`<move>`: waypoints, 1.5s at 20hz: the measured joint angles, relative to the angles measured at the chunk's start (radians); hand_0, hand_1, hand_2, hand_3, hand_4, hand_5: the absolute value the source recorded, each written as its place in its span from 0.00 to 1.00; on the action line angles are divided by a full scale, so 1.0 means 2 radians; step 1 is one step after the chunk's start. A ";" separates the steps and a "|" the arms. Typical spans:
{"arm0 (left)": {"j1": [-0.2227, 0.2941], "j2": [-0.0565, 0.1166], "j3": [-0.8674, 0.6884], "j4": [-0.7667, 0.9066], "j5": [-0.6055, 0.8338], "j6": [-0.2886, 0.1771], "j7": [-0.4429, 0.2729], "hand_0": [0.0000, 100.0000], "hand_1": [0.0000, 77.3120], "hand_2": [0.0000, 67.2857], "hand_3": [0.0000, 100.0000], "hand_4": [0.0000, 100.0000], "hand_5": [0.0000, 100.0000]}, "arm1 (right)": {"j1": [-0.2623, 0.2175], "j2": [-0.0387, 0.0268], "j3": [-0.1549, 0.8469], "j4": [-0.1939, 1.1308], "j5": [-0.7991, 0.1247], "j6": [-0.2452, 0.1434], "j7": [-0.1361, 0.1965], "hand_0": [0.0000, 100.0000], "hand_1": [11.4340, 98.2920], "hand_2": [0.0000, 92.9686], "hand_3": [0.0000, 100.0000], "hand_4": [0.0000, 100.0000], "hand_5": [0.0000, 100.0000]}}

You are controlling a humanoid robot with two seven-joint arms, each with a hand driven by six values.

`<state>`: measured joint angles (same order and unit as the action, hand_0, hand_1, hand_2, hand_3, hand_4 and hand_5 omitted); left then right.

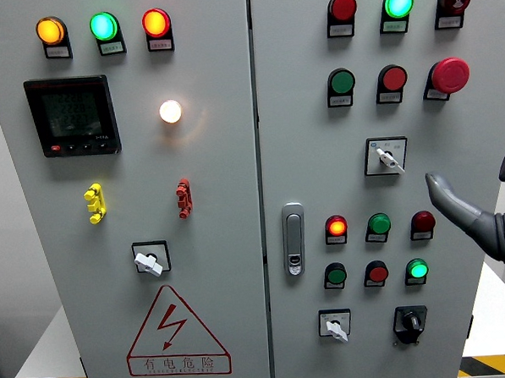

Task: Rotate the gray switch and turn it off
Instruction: 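Reach the right hand up toward the white-knobbed rotary switch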

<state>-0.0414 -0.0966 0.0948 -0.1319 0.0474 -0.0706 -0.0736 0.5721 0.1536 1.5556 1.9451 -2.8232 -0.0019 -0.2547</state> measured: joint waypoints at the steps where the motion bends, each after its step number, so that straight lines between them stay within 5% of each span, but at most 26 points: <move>1: 0.000 0.000 0.000 0.000 0.000 0.000 0.000 0.85 0.00 0.20 0.19 0.08 0.11 | 0.000 0.0000 0.000 0.000 0.000 -0.001 0.000 0.00 0.32 0.07 0.87 0.94 1.00; 7: 0.000 0.000 0.000 0.000 0.000 0.000 0.000 0.84 0.00 0.20 0.19 0.08 0.11 | 0.000 0.0007 -0.001 0.000 0.000 0.000 -0.001 0.00 0.32 0.08 0.88 0.94 1.00; 11: 0.000 0.000 0.000 0.000 0.000 0.000 0.000 0.85 0.00 0.20 0.19 0.08 0.11 | 0.004 0.0007 -0.001 -0.004 0.010 0.009 -0.004 0.00 0.31 0.30 0.88 0.94 1.00; 17: 0.000 0.000 0.000 0.000 0.000 0.000 0.000 0.85 0.00 0.20 0.19 0.08 0.11 | 0.020 0.0014 0.000 -0.024 0.039 0.021 -0.031 0.00 0.30 0.54 0.87 0.95 1.00; 30: 0.000 0.000 0.000 0.000 0.000 0.000 0.000 0.84 0.00 0.20 0.19 0.08 0.11 | 0.064 0.0000 -0.002 -0.102 0.040 0.016 -0.034 0.00 0.28 0.72 0.89 0.96 1.00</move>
<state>-0.0414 -0.0966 0.0952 -0.1319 0.0474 -0.0706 -0.0736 0.7004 0.1536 1.5508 1.7403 -2.7427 0.0306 -0.3222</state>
